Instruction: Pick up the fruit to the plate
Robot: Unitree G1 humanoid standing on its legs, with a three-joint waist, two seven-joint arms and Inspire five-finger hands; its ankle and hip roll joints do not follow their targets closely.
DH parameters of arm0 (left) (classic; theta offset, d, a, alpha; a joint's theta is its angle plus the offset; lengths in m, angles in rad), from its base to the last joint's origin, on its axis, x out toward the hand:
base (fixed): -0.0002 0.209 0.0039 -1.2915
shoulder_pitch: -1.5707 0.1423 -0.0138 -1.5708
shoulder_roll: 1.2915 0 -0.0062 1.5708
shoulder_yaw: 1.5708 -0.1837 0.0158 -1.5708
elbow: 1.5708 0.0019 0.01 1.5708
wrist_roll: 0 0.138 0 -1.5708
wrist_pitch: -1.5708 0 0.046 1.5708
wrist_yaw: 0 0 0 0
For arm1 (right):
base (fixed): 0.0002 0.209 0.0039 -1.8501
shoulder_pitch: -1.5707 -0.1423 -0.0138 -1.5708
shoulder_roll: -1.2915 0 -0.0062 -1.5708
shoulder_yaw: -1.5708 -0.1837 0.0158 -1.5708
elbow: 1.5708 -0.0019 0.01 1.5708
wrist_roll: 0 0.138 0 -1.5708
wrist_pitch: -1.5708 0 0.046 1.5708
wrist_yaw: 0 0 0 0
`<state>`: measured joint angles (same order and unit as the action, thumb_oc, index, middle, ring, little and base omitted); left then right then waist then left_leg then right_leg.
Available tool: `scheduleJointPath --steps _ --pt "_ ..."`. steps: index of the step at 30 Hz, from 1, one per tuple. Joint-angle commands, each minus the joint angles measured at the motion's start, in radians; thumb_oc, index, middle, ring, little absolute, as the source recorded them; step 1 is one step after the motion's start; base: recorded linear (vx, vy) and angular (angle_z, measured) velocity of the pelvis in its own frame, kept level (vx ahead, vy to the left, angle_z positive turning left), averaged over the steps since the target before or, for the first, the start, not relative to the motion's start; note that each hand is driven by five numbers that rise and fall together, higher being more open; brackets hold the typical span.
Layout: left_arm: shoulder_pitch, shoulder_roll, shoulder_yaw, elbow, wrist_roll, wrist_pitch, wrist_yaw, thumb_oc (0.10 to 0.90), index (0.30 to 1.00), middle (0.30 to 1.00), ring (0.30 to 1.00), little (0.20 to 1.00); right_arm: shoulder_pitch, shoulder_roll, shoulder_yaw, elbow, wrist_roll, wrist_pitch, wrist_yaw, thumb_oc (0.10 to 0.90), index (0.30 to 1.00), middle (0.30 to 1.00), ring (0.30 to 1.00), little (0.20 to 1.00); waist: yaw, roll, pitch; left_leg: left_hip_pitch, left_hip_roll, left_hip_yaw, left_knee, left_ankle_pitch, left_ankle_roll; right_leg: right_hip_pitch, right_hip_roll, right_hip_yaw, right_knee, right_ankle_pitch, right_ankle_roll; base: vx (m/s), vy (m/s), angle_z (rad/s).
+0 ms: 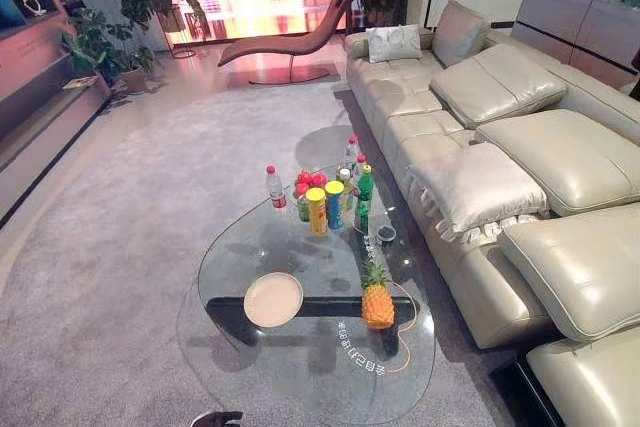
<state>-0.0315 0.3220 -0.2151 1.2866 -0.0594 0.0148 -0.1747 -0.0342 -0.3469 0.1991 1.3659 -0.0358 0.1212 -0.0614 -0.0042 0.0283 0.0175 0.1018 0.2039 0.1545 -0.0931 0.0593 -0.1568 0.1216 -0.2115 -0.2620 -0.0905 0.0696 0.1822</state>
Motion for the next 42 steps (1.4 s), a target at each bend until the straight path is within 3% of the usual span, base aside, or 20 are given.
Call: scheduleJointPath --steps 1,42 --pt "-0.078 0.01 0.009 0.074 0.022 -0.011 -0.016 0.8 0.9 0.9 0.9 0.9 -0.086 -0.002 0.007 0.053 0.006 -0.002 -0.002 0.8 0.9 0.9 0.9 0.9 0.003 -0.016 0.036 0.025 0.044 0.057 0.006 -0.006 -0.021 0.017 -0.058 -0.03 0.003 0.004 0.04 0.01 -0.123 -0.45" --pt "-0.072 0.009 0.02 0.076 0.006 -0.006 0.006 0.8 0.9 0.9 0.9 0.9 -0.079 -0.004 0.007 0.048 -0.003 0.002 0.0 0.8 0.9 0.9 0.9 0.9 0.003 -0.024 0.041 0.021 0.041 0.052 0.006 -0.006 -0.023 0.013 -0.057 -0.026 0.003 0.006 0.043 0.0 0.0 0.0"
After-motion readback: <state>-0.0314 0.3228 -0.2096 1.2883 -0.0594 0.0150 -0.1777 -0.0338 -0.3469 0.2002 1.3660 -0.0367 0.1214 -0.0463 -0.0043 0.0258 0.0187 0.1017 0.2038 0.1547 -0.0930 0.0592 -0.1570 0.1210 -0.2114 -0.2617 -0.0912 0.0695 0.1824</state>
